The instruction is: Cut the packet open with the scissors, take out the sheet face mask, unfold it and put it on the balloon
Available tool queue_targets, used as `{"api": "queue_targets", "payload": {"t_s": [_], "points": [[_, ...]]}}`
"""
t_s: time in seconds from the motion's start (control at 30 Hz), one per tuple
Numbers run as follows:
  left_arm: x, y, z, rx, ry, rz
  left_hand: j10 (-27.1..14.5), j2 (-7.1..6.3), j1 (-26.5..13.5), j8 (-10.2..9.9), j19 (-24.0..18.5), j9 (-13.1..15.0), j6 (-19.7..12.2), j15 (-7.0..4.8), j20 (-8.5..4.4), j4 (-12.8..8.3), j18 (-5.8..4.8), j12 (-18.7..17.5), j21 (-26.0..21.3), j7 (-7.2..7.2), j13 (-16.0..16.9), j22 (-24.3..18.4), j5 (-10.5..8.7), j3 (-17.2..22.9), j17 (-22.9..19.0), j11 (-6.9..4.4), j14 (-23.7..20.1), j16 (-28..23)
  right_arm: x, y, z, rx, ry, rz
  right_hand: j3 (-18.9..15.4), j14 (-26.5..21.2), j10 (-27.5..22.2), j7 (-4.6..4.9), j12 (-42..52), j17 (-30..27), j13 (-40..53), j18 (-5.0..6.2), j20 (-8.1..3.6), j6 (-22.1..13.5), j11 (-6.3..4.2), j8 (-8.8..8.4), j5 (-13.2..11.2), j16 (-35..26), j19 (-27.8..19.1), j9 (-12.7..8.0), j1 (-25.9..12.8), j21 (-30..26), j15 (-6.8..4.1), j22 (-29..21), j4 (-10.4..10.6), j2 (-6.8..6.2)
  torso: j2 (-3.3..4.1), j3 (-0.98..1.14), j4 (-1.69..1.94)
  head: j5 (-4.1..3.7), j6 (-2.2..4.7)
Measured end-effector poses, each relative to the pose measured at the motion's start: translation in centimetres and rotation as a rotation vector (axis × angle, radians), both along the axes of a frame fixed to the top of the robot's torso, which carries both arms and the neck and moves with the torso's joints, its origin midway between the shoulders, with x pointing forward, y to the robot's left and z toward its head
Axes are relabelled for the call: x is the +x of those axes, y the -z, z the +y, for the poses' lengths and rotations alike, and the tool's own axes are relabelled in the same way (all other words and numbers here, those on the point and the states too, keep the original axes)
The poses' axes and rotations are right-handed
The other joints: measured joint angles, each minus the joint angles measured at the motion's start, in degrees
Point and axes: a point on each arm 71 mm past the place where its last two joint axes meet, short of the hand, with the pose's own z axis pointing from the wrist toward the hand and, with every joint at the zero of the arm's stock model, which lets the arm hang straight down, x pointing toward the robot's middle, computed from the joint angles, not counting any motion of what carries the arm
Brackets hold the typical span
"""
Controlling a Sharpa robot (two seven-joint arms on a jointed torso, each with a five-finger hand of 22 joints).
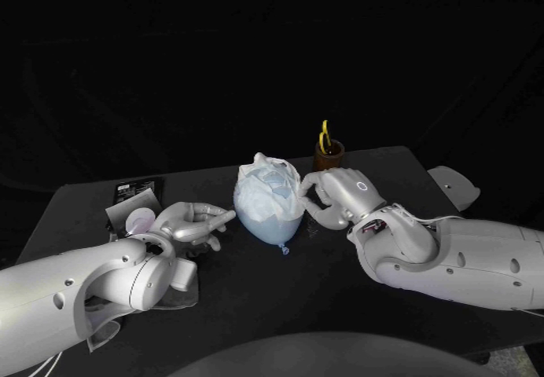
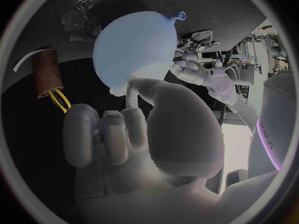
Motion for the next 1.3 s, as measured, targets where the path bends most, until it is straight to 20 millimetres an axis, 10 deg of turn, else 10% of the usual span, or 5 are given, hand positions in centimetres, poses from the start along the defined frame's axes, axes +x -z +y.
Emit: {"api": "queue_targets", "payload": {"t_s": [0.37,1.3], "points": [[0.0,0.0,0.0,-0.001,0.0,0.001,0.0,0.0,0.0,0.0,0.0,0.0,0.0,0.0,0.0,0.0,-0.02,0.0,0.3,0.0,0.0,0.0,0.0,0.0,0.0,0.0,0.0,0.2,0.0,0.2,-0.9,0.015,0.031,0.025,4.5,0.0,0.0,-0.02,0.8,0.0,0.0,0.0,-0.21,0.4,0.0,0.45,-5.8,0.0,0.2,0.0,-2.1,1.0,0.0,0.0,-2.9,1.45,0.02,0.04,-0.01,-0.21,-0.03],[0.0,0.1,0.1,-0.002,-0.001,0.004,0.0,0.0,0.0,0.3,0.2,0.0,0.0,0.01,-0.22,0.0,0.24,0.0,0.3,-0.01,0.0,0.1,0.0,0.0,0.0,0.01,0.0,0.2,-0.4,1.8,-2.4,0.021,0.101,0.134,5.1,-0.2,0.0,0.06,1.3,0.0,0.0,0.0,-0.2,0.5,0.01,0.5,-6.9,-0.2,0.2,0.0,-2.5,1.3,-0.16,0.0,-3.6,1.38,0.03,0.03,0.02,-0.47,-0.09]]}}
